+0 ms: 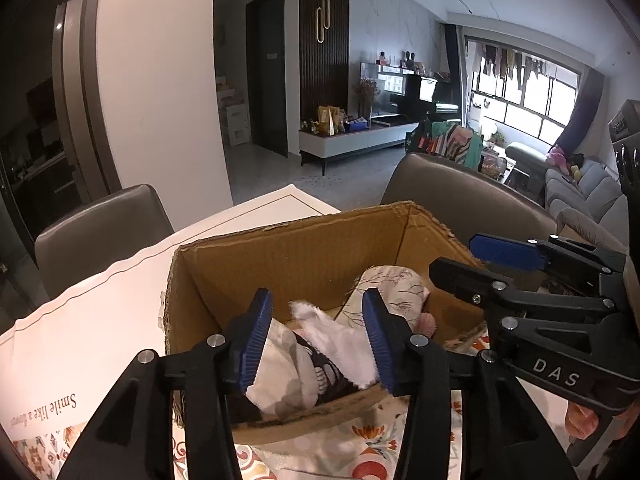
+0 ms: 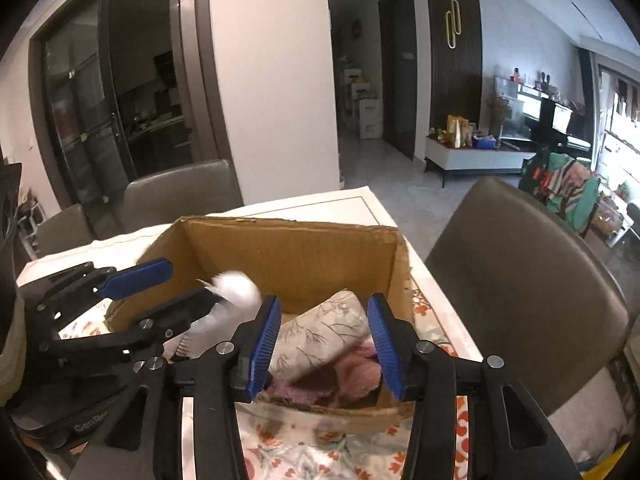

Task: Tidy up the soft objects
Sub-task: 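Open the right tool to drop the pouch while the left tool drops the cloth into the box, then move both tools back to the pink hair ties and white towel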

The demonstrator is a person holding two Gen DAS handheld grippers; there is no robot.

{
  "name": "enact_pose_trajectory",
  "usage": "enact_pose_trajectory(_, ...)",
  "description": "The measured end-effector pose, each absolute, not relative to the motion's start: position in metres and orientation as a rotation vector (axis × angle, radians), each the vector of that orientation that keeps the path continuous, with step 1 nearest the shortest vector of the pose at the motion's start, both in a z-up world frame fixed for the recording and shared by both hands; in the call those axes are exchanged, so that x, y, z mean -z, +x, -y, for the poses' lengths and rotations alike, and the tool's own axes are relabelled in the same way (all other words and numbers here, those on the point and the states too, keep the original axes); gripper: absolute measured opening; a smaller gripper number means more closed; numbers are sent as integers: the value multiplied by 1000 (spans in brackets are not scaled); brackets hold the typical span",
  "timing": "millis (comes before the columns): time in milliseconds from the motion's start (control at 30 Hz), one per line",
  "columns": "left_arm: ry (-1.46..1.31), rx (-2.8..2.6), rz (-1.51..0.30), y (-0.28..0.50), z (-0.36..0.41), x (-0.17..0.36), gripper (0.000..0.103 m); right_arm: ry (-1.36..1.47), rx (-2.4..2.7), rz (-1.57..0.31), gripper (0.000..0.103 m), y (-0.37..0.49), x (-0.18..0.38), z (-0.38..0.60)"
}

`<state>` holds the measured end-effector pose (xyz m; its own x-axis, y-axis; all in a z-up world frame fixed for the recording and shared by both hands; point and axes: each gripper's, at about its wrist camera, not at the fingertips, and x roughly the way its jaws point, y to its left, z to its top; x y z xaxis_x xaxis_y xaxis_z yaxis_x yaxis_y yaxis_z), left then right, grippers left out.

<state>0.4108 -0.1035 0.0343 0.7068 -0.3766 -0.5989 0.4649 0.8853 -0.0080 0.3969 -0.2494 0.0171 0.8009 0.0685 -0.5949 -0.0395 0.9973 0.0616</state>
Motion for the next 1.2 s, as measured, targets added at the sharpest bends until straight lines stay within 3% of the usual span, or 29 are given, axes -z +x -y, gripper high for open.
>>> enact_pose_trajectory(667, 169, 338, -521, 320, 56, -80, 50, 65, -74, -557, 47, 332, -56, 217)
enact_pose_trajectory(1200, 165, 263, -447, 262, 8, -75, 50, 53, -152, -529, 50, 286, -49, 173)
